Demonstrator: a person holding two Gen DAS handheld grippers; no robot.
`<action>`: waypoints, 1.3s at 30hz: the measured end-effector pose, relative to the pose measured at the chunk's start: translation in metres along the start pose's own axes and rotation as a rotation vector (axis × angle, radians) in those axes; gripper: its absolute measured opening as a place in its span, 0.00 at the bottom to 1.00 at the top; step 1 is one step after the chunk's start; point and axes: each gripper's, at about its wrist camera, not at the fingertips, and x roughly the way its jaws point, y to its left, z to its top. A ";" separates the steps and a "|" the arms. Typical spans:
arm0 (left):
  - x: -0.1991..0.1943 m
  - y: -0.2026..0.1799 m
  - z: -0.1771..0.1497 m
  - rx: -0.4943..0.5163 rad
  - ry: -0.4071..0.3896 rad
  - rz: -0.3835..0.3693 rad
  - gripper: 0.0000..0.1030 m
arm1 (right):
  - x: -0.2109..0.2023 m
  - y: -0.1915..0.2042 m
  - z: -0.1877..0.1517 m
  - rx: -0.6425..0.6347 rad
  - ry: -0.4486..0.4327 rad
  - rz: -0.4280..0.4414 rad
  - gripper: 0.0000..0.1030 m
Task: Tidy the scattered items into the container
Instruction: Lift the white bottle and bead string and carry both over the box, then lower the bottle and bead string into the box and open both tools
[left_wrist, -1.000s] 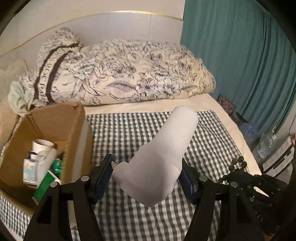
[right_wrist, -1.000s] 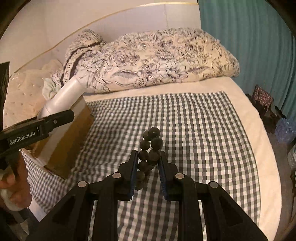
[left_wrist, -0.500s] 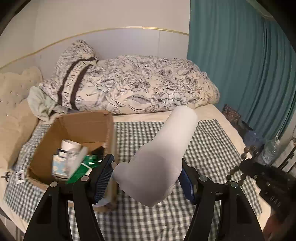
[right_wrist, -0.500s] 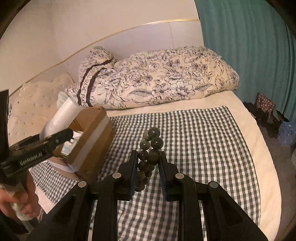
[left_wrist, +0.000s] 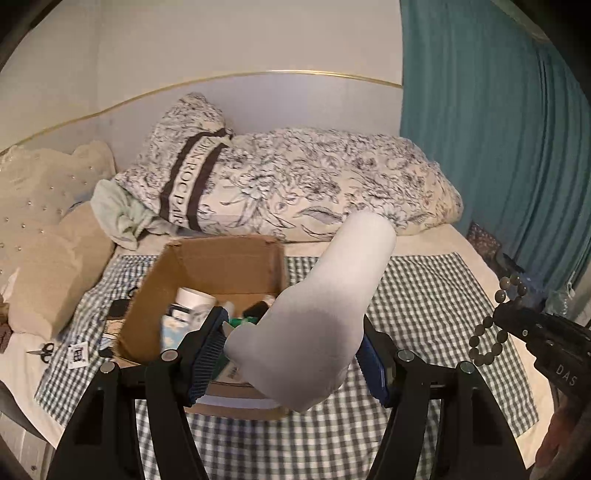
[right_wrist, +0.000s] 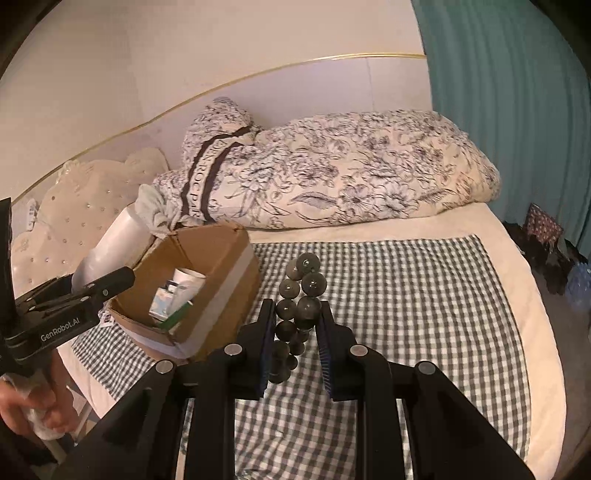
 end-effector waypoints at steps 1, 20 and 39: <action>-0.001 0.006 0.001 -0.004 -0.002 0.008 0.66 | 0.002 0.004 0.002 -0.002 0.000 0.007 0.21; 0.010 0.091 0.017 -0.048 0.003 0.123 0.66 | 0.051 0.095 0.044 -0.139 0.013 0.142 0.21; 0.061 0.139 0.018 -0.091 0.069 0.146 0.66 | 0.127 0.148 0.066 -0.237 0.093 0.205 0.21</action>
